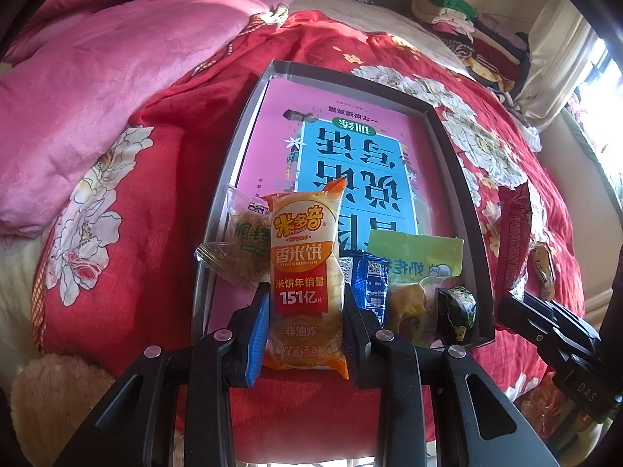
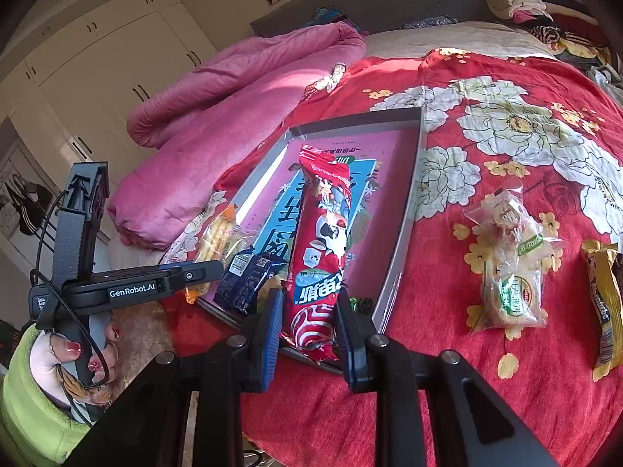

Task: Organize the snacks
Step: 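Lower the orange bag into the tray with the left tool while the right tool lowers the red tube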

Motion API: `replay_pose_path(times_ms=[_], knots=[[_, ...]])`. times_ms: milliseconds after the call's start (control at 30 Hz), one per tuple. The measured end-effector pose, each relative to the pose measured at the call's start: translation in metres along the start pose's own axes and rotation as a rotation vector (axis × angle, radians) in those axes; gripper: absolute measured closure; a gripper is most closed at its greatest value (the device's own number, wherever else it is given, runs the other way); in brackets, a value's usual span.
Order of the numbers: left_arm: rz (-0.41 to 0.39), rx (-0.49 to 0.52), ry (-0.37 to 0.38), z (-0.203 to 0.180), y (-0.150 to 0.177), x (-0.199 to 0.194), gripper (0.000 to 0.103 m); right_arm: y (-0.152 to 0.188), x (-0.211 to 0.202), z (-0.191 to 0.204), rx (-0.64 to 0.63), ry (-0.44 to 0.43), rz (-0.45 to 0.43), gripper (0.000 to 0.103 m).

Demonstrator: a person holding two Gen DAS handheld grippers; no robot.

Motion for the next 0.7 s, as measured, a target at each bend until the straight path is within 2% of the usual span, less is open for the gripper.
replay_pose_path(times_ms=[367, 700], knots=[[0.0, 0.004, 0.0, 0.0, -0.001, 0.001, 0.069, -0.001, 0.011, -0.006, 0.008, 0.04, 0.02, 0.075], [-0.025, 0.019, 0.008, -0.004, -0.002, -0.006, 0.069, -0.001, -0.001, -0.004, 0.002, 0.042, -0.014, 0.075]])
Point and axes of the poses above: each gripper's, at about its wrist camera, not at the fingertips, and x roughly the way its jaws point, z to its left, y to its underside, the point moved 5 cm from there along x, roughly the way its jaws point, and after that the axes turned 14 degrees about z, right-handed, at the moved point
